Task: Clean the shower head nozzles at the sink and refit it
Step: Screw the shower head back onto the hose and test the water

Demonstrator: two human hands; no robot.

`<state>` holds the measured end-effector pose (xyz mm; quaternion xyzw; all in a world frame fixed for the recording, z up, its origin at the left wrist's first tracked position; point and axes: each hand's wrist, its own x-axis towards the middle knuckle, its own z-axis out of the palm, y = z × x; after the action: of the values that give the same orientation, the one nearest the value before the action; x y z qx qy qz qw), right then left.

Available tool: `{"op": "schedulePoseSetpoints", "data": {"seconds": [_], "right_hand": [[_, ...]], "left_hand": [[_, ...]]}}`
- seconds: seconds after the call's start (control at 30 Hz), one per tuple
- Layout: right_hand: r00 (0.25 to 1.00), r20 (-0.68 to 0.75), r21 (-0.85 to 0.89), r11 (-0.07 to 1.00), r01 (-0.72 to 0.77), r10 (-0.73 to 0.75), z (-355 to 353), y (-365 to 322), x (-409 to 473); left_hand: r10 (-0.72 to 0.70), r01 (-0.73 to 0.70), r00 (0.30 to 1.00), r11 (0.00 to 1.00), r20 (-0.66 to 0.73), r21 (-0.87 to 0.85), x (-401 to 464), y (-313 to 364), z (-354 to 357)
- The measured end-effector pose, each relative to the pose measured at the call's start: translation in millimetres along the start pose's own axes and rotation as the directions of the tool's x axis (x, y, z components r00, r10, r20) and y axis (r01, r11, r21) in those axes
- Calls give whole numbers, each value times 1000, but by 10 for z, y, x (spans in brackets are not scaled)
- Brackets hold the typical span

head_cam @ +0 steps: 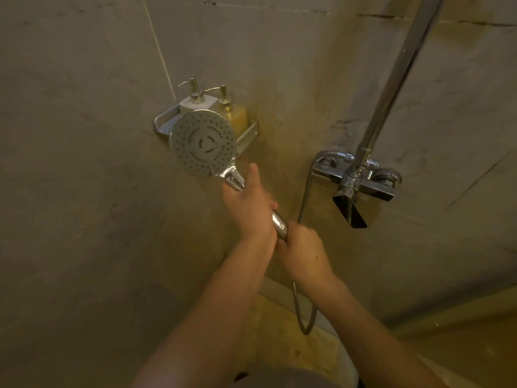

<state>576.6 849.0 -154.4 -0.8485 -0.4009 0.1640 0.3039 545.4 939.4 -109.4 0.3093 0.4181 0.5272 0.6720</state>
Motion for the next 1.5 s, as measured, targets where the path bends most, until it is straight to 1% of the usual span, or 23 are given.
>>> {"op": "schedulePoseSetpoints", "data": {"seconds": [0.13, 0.23, 0.3, 0.37, 0.43, 0.53, 0.6, 0.67, 0.73, 0.77, 0.83, 0.87, 0.9, 0.93, 0.97, 1.03, 1.1, 1.17, 1.23, 1.33, 1.4, 1.43, 1.5], "right_hand": [[977, -174, -148, 984, 94, -120, -9, 67, -25], [964, -232, -161, 983, 92, -128, -53, 108, -13], [980, -173, -133, 988, 76, -99, -54, 123, -9], [999, 44, 70, 997, 24, -27, -80, 143, 28], [967, 254, 274, 960, -65, -7, -152, 130, 60], [963, 266, 293, 955, -42, -40, -203, 101, 69], [972, 227, 173, 985, 17, -56, -200, 78, 55], [968, 246, 109, 994, 23, -49, -226, 13, 29], [923, 383, 295, 950, -100, -22, -282, -44, -11], [858, 513, 430, 870, -241, -15, -315, -69, -33], [684, 724, 554, 668, -498, -90, -363, -117, -82], [640, 755, 576, 610, -545, -140, -357, -138, -108], [634, 756, 595, 574, -562, -163, -325, -156, -123], [660, 736, 613, 561, -556, -149, -283, -179, -128], [718, 688, 631, 574, -522, -103, -230, -192, -130], [869, 494, 644, 668, -372, 9, -125, -186, -111], [969, 236, 549, 813, -196, 75, -28, -105, -56], [996, 46, 381, 921, -83, 70, 38, -6, -8], [998, -46, 214, 977, -19, 30, 87, 49, 2], [998, -41, 118, 992, 47, -43, 108, 19, -48], [996, 83, 256, 966, 23, -45, 67, -29, -94], [981, 193, 384, 922, -53, -24, 18, -55, -115], [892, 451, 536, 794, -287, 18, -117, -100, -144]], "left_hand": [[14, -19, 997, 997, -76, -69, -32, -44, 35], [-41, 32, 996, 992, -77, -120, -33, -72, 45], [-67, 56, 995, 989, -75, -140, -7, -90, 12], [-37, 32, 998, 994, -42, -107, -3, -89, -27], [-41, 43, 999, 996, 22, -78, -44, -43, -44], [-109, 115, 991, 991, 81, -73, -52, 41, -32], [-173, 183, 978, 980, 120, -80, -25, 73, -37], [-230, 250, 950, 965, 211, -75, 32, 75, -78], [-269, 336, 863, 937, 427, -90, 117, 78, -146], [-272, 404, 776, 908, 569, -116, 164, 89, -178], [-236, 554, 570, 818, 787, -156, 229, 153, -213], [-219, 580, 521, 800, 825, -153, 243, 179, -216], [-226, 563, 523, 815, 822, -135, 241, 190, -207], [-259, 519, 556, 850, 789, -87, 225, 197, -179], [-295, 455, 608, 890, 737, -19, 195, 209, -146], [-288, 258, 743, 956, 604, 138, 137, 247, -93], [-185, 65, 857, 965, 481, 254, 106, 279, -58], [-130, 21, 918, 959, 375, 282, 89, 280, -38], [-111, 42, 951, 972, 290, 232, 48, 270, -33], [-131, 112, 979, 986, 156, 126, 20, 246, -48], [-220, 213, 964, 975, 148, 64, 14, 264, -68], [-261, 254, 946, 965, 193, 64, 9, 286, -80], [-306, 303, 881, 951, 361, 66, 29, 329, -135]]}}
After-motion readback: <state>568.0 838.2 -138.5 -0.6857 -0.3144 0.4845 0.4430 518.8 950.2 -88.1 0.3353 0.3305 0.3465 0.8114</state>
